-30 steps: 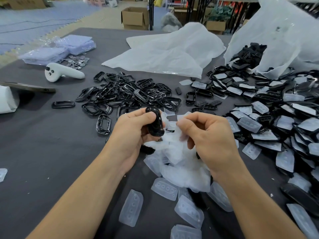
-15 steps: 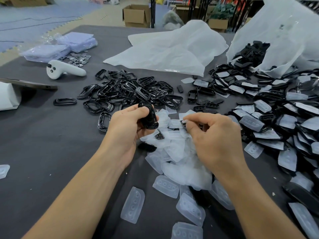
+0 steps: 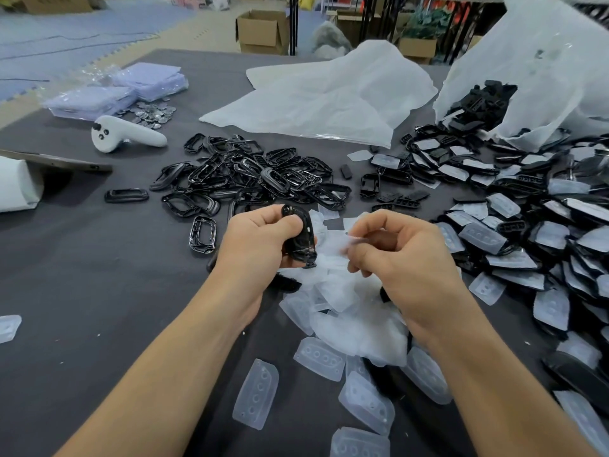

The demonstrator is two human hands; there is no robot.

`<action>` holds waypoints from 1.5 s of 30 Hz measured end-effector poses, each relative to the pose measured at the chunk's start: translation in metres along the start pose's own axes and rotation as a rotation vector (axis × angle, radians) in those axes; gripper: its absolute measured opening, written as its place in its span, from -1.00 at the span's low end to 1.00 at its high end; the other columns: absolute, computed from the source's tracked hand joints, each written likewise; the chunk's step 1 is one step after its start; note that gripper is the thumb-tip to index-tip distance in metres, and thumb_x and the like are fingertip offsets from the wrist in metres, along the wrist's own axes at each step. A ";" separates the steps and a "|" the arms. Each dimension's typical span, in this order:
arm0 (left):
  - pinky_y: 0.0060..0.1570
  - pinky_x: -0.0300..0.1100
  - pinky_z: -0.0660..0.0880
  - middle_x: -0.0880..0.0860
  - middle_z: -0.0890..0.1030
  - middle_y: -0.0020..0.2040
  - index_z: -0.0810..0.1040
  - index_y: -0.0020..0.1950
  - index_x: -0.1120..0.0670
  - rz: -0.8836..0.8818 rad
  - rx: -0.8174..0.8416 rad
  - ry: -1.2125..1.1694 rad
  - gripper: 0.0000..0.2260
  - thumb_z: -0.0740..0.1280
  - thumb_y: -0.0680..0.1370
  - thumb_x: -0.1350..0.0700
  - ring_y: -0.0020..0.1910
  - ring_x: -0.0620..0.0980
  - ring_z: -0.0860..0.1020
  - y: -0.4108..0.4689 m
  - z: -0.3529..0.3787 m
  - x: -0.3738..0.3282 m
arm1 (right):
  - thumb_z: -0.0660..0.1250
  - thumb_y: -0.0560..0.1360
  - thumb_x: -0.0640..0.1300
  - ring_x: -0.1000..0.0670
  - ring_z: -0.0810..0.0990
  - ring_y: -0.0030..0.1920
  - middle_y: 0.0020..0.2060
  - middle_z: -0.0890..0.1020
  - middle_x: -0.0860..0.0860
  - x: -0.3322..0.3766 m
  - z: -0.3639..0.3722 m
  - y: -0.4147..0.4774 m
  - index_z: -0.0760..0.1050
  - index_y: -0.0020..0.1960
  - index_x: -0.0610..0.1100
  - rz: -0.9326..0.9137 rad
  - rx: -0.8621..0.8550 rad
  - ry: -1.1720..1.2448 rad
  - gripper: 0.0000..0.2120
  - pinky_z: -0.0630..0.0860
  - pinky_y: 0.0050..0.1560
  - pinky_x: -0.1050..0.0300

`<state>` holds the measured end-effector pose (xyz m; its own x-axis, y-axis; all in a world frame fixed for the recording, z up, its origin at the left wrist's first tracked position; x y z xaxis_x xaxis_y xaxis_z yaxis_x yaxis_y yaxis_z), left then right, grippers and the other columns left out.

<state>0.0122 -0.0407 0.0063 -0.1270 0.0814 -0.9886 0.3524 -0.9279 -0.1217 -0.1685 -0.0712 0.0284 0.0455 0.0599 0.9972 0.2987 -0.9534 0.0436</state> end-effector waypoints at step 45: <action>-0.43 -0.29 0.52 0.06 0.70 -0.30 0.73 -0.30 -0.03 0.047 -0.076 -0.004 -0.64 0.34 0.61 0.26 -0.36 -0.07 0.64 0.000 -0.010 -0.006 | 0.60 0.29 -0.01 0.27 0.62 0.11 0.06 0.69 0.28 0.000 -0.004 -0.006 0.69 -0.22 0.10 -0.018 0.119 -0.781 -0.88 0.46 -0.06 0.50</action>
<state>0.0222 -0.0371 0.0115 -0.1122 0.0374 -0.9930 0.4270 -0.9005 -0.0821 -0.1739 -0.0669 0.0280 0.6826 0.3076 0.6629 0.4039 -0.9148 0.0086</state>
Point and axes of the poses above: each hand's wrist, its own y-axis towards the middle knuckle, its own z-axis out of the palm, x = y × z, the point moved 9 cm from there along y, towards the middle knuckle
